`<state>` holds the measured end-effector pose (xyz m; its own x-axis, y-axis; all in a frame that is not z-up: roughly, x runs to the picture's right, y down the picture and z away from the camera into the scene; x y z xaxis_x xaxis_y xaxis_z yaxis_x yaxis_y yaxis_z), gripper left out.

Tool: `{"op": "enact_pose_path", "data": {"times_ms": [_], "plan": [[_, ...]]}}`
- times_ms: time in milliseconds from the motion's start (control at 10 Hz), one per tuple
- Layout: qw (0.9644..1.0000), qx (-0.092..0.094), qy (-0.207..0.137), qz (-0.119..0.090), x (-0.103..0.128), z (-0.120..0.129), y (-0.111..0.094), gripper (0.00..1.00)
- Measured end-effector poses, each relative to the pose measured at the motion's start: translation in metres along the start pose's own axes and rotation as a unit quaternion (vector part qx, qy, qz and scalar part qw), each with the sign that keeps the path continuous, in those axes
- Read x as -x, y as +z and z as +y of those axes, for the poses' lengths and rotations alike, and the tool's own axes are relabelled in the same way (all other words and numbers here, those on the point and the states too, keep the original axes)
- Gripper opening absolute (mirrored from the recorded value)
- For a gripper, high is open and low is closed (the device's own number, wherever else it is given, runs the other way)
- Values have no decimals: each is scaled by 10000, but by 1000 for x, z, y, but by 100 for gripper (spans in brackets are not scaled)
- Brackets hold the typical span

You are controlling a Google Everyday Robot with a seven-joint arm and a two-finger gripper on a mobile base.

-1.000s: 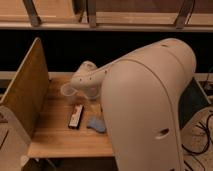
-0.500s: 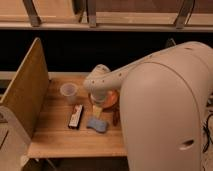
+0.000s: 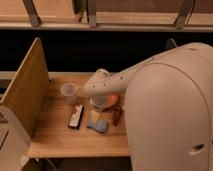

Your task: Wipe the white sponge on the table

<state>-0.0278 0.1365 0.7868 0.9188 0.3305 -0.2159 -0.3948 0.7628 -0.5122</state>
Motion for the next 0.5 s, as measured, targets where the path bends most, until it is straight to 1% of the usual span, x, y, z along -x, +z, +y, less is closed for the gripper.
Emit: {"op": "enact_pose_path", "data": {"times_ms": [100, 200, 400, 500], "plan": [[10000, 64, -26, 67, -12, 13, 1, 80], [9999, 87, 11, 127, -22, 21, 0, 80], [9996, 82, 70, 272, -43, 26, 0, 80], [9996, 65, 63, 260, -43, 25, 0, 80]]}}
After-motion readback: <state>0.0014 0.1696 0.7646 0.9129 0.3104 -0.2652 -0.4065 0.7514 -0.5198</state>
